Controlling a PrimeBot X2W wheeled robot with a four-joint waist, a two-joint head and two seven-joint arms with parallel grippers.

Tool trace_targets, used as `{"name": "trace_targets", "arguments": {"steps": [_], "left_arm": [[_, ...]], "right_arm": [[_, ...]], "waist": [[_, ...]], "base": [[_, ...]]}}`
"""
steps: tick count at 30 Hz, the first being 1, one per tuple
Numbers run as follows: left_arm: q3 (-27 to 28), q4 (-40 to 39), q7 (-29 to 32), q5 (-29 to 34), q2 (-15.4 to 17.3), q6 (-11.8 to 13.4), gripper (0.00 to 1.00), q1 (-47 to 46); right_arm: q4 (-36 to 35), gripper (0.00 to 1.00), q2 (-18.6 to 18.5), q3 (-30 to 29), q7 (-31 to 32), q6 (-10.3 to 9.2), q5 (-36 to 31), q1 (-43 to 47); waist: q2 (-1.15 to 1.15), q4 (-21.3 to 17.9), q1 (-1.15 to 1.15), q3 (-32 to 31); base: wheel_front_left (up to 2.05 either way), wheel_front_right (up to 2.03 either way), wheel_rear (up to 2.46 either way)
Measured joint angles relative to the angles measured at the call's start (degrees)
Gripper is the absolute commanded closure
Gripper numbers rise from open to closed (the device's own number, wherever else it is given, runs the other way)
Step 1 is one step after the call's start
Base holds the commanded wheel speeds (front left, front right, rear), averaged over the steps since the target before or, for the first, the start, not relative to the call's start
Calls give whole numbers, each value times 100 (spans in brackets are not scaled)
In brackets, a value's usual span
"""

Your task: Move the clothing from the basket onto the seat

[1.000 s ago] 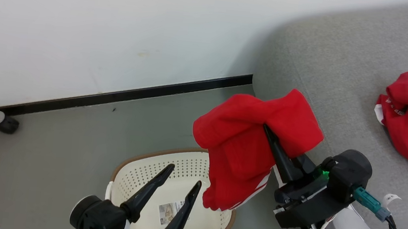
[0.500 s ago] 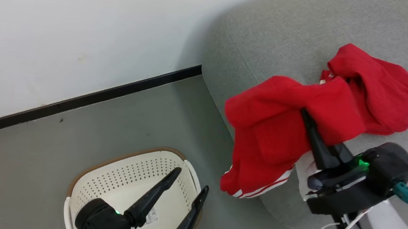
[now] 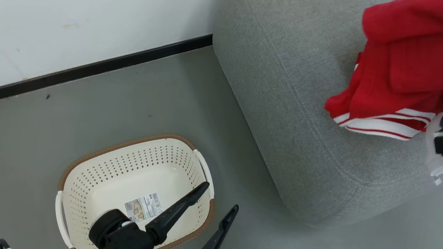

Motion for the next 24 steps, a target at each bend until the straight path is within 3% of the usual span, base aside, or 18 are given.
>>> {"name": "trace_targets", "arguments": {"steps": [5,15,24], "left_arm": [[76,-59,45,1,134,0,0,-64],[286,-209,196,18,432,-1,0,-121],[375,-375,344,34,622,5,0,-150]], "right_arm": [[303,100,-233,-368,0,-4,53,-521],[905,100,-695,-987,-1,-194,70,-1524],[1427,100,-973,-1369,-1,-336,78,-1740]], "waist": [[0,127,0,236],[0,333,0,717],[0,419,1,1052]], "base": [[0,0,0],[0,0,0],[0,0,0]]}}
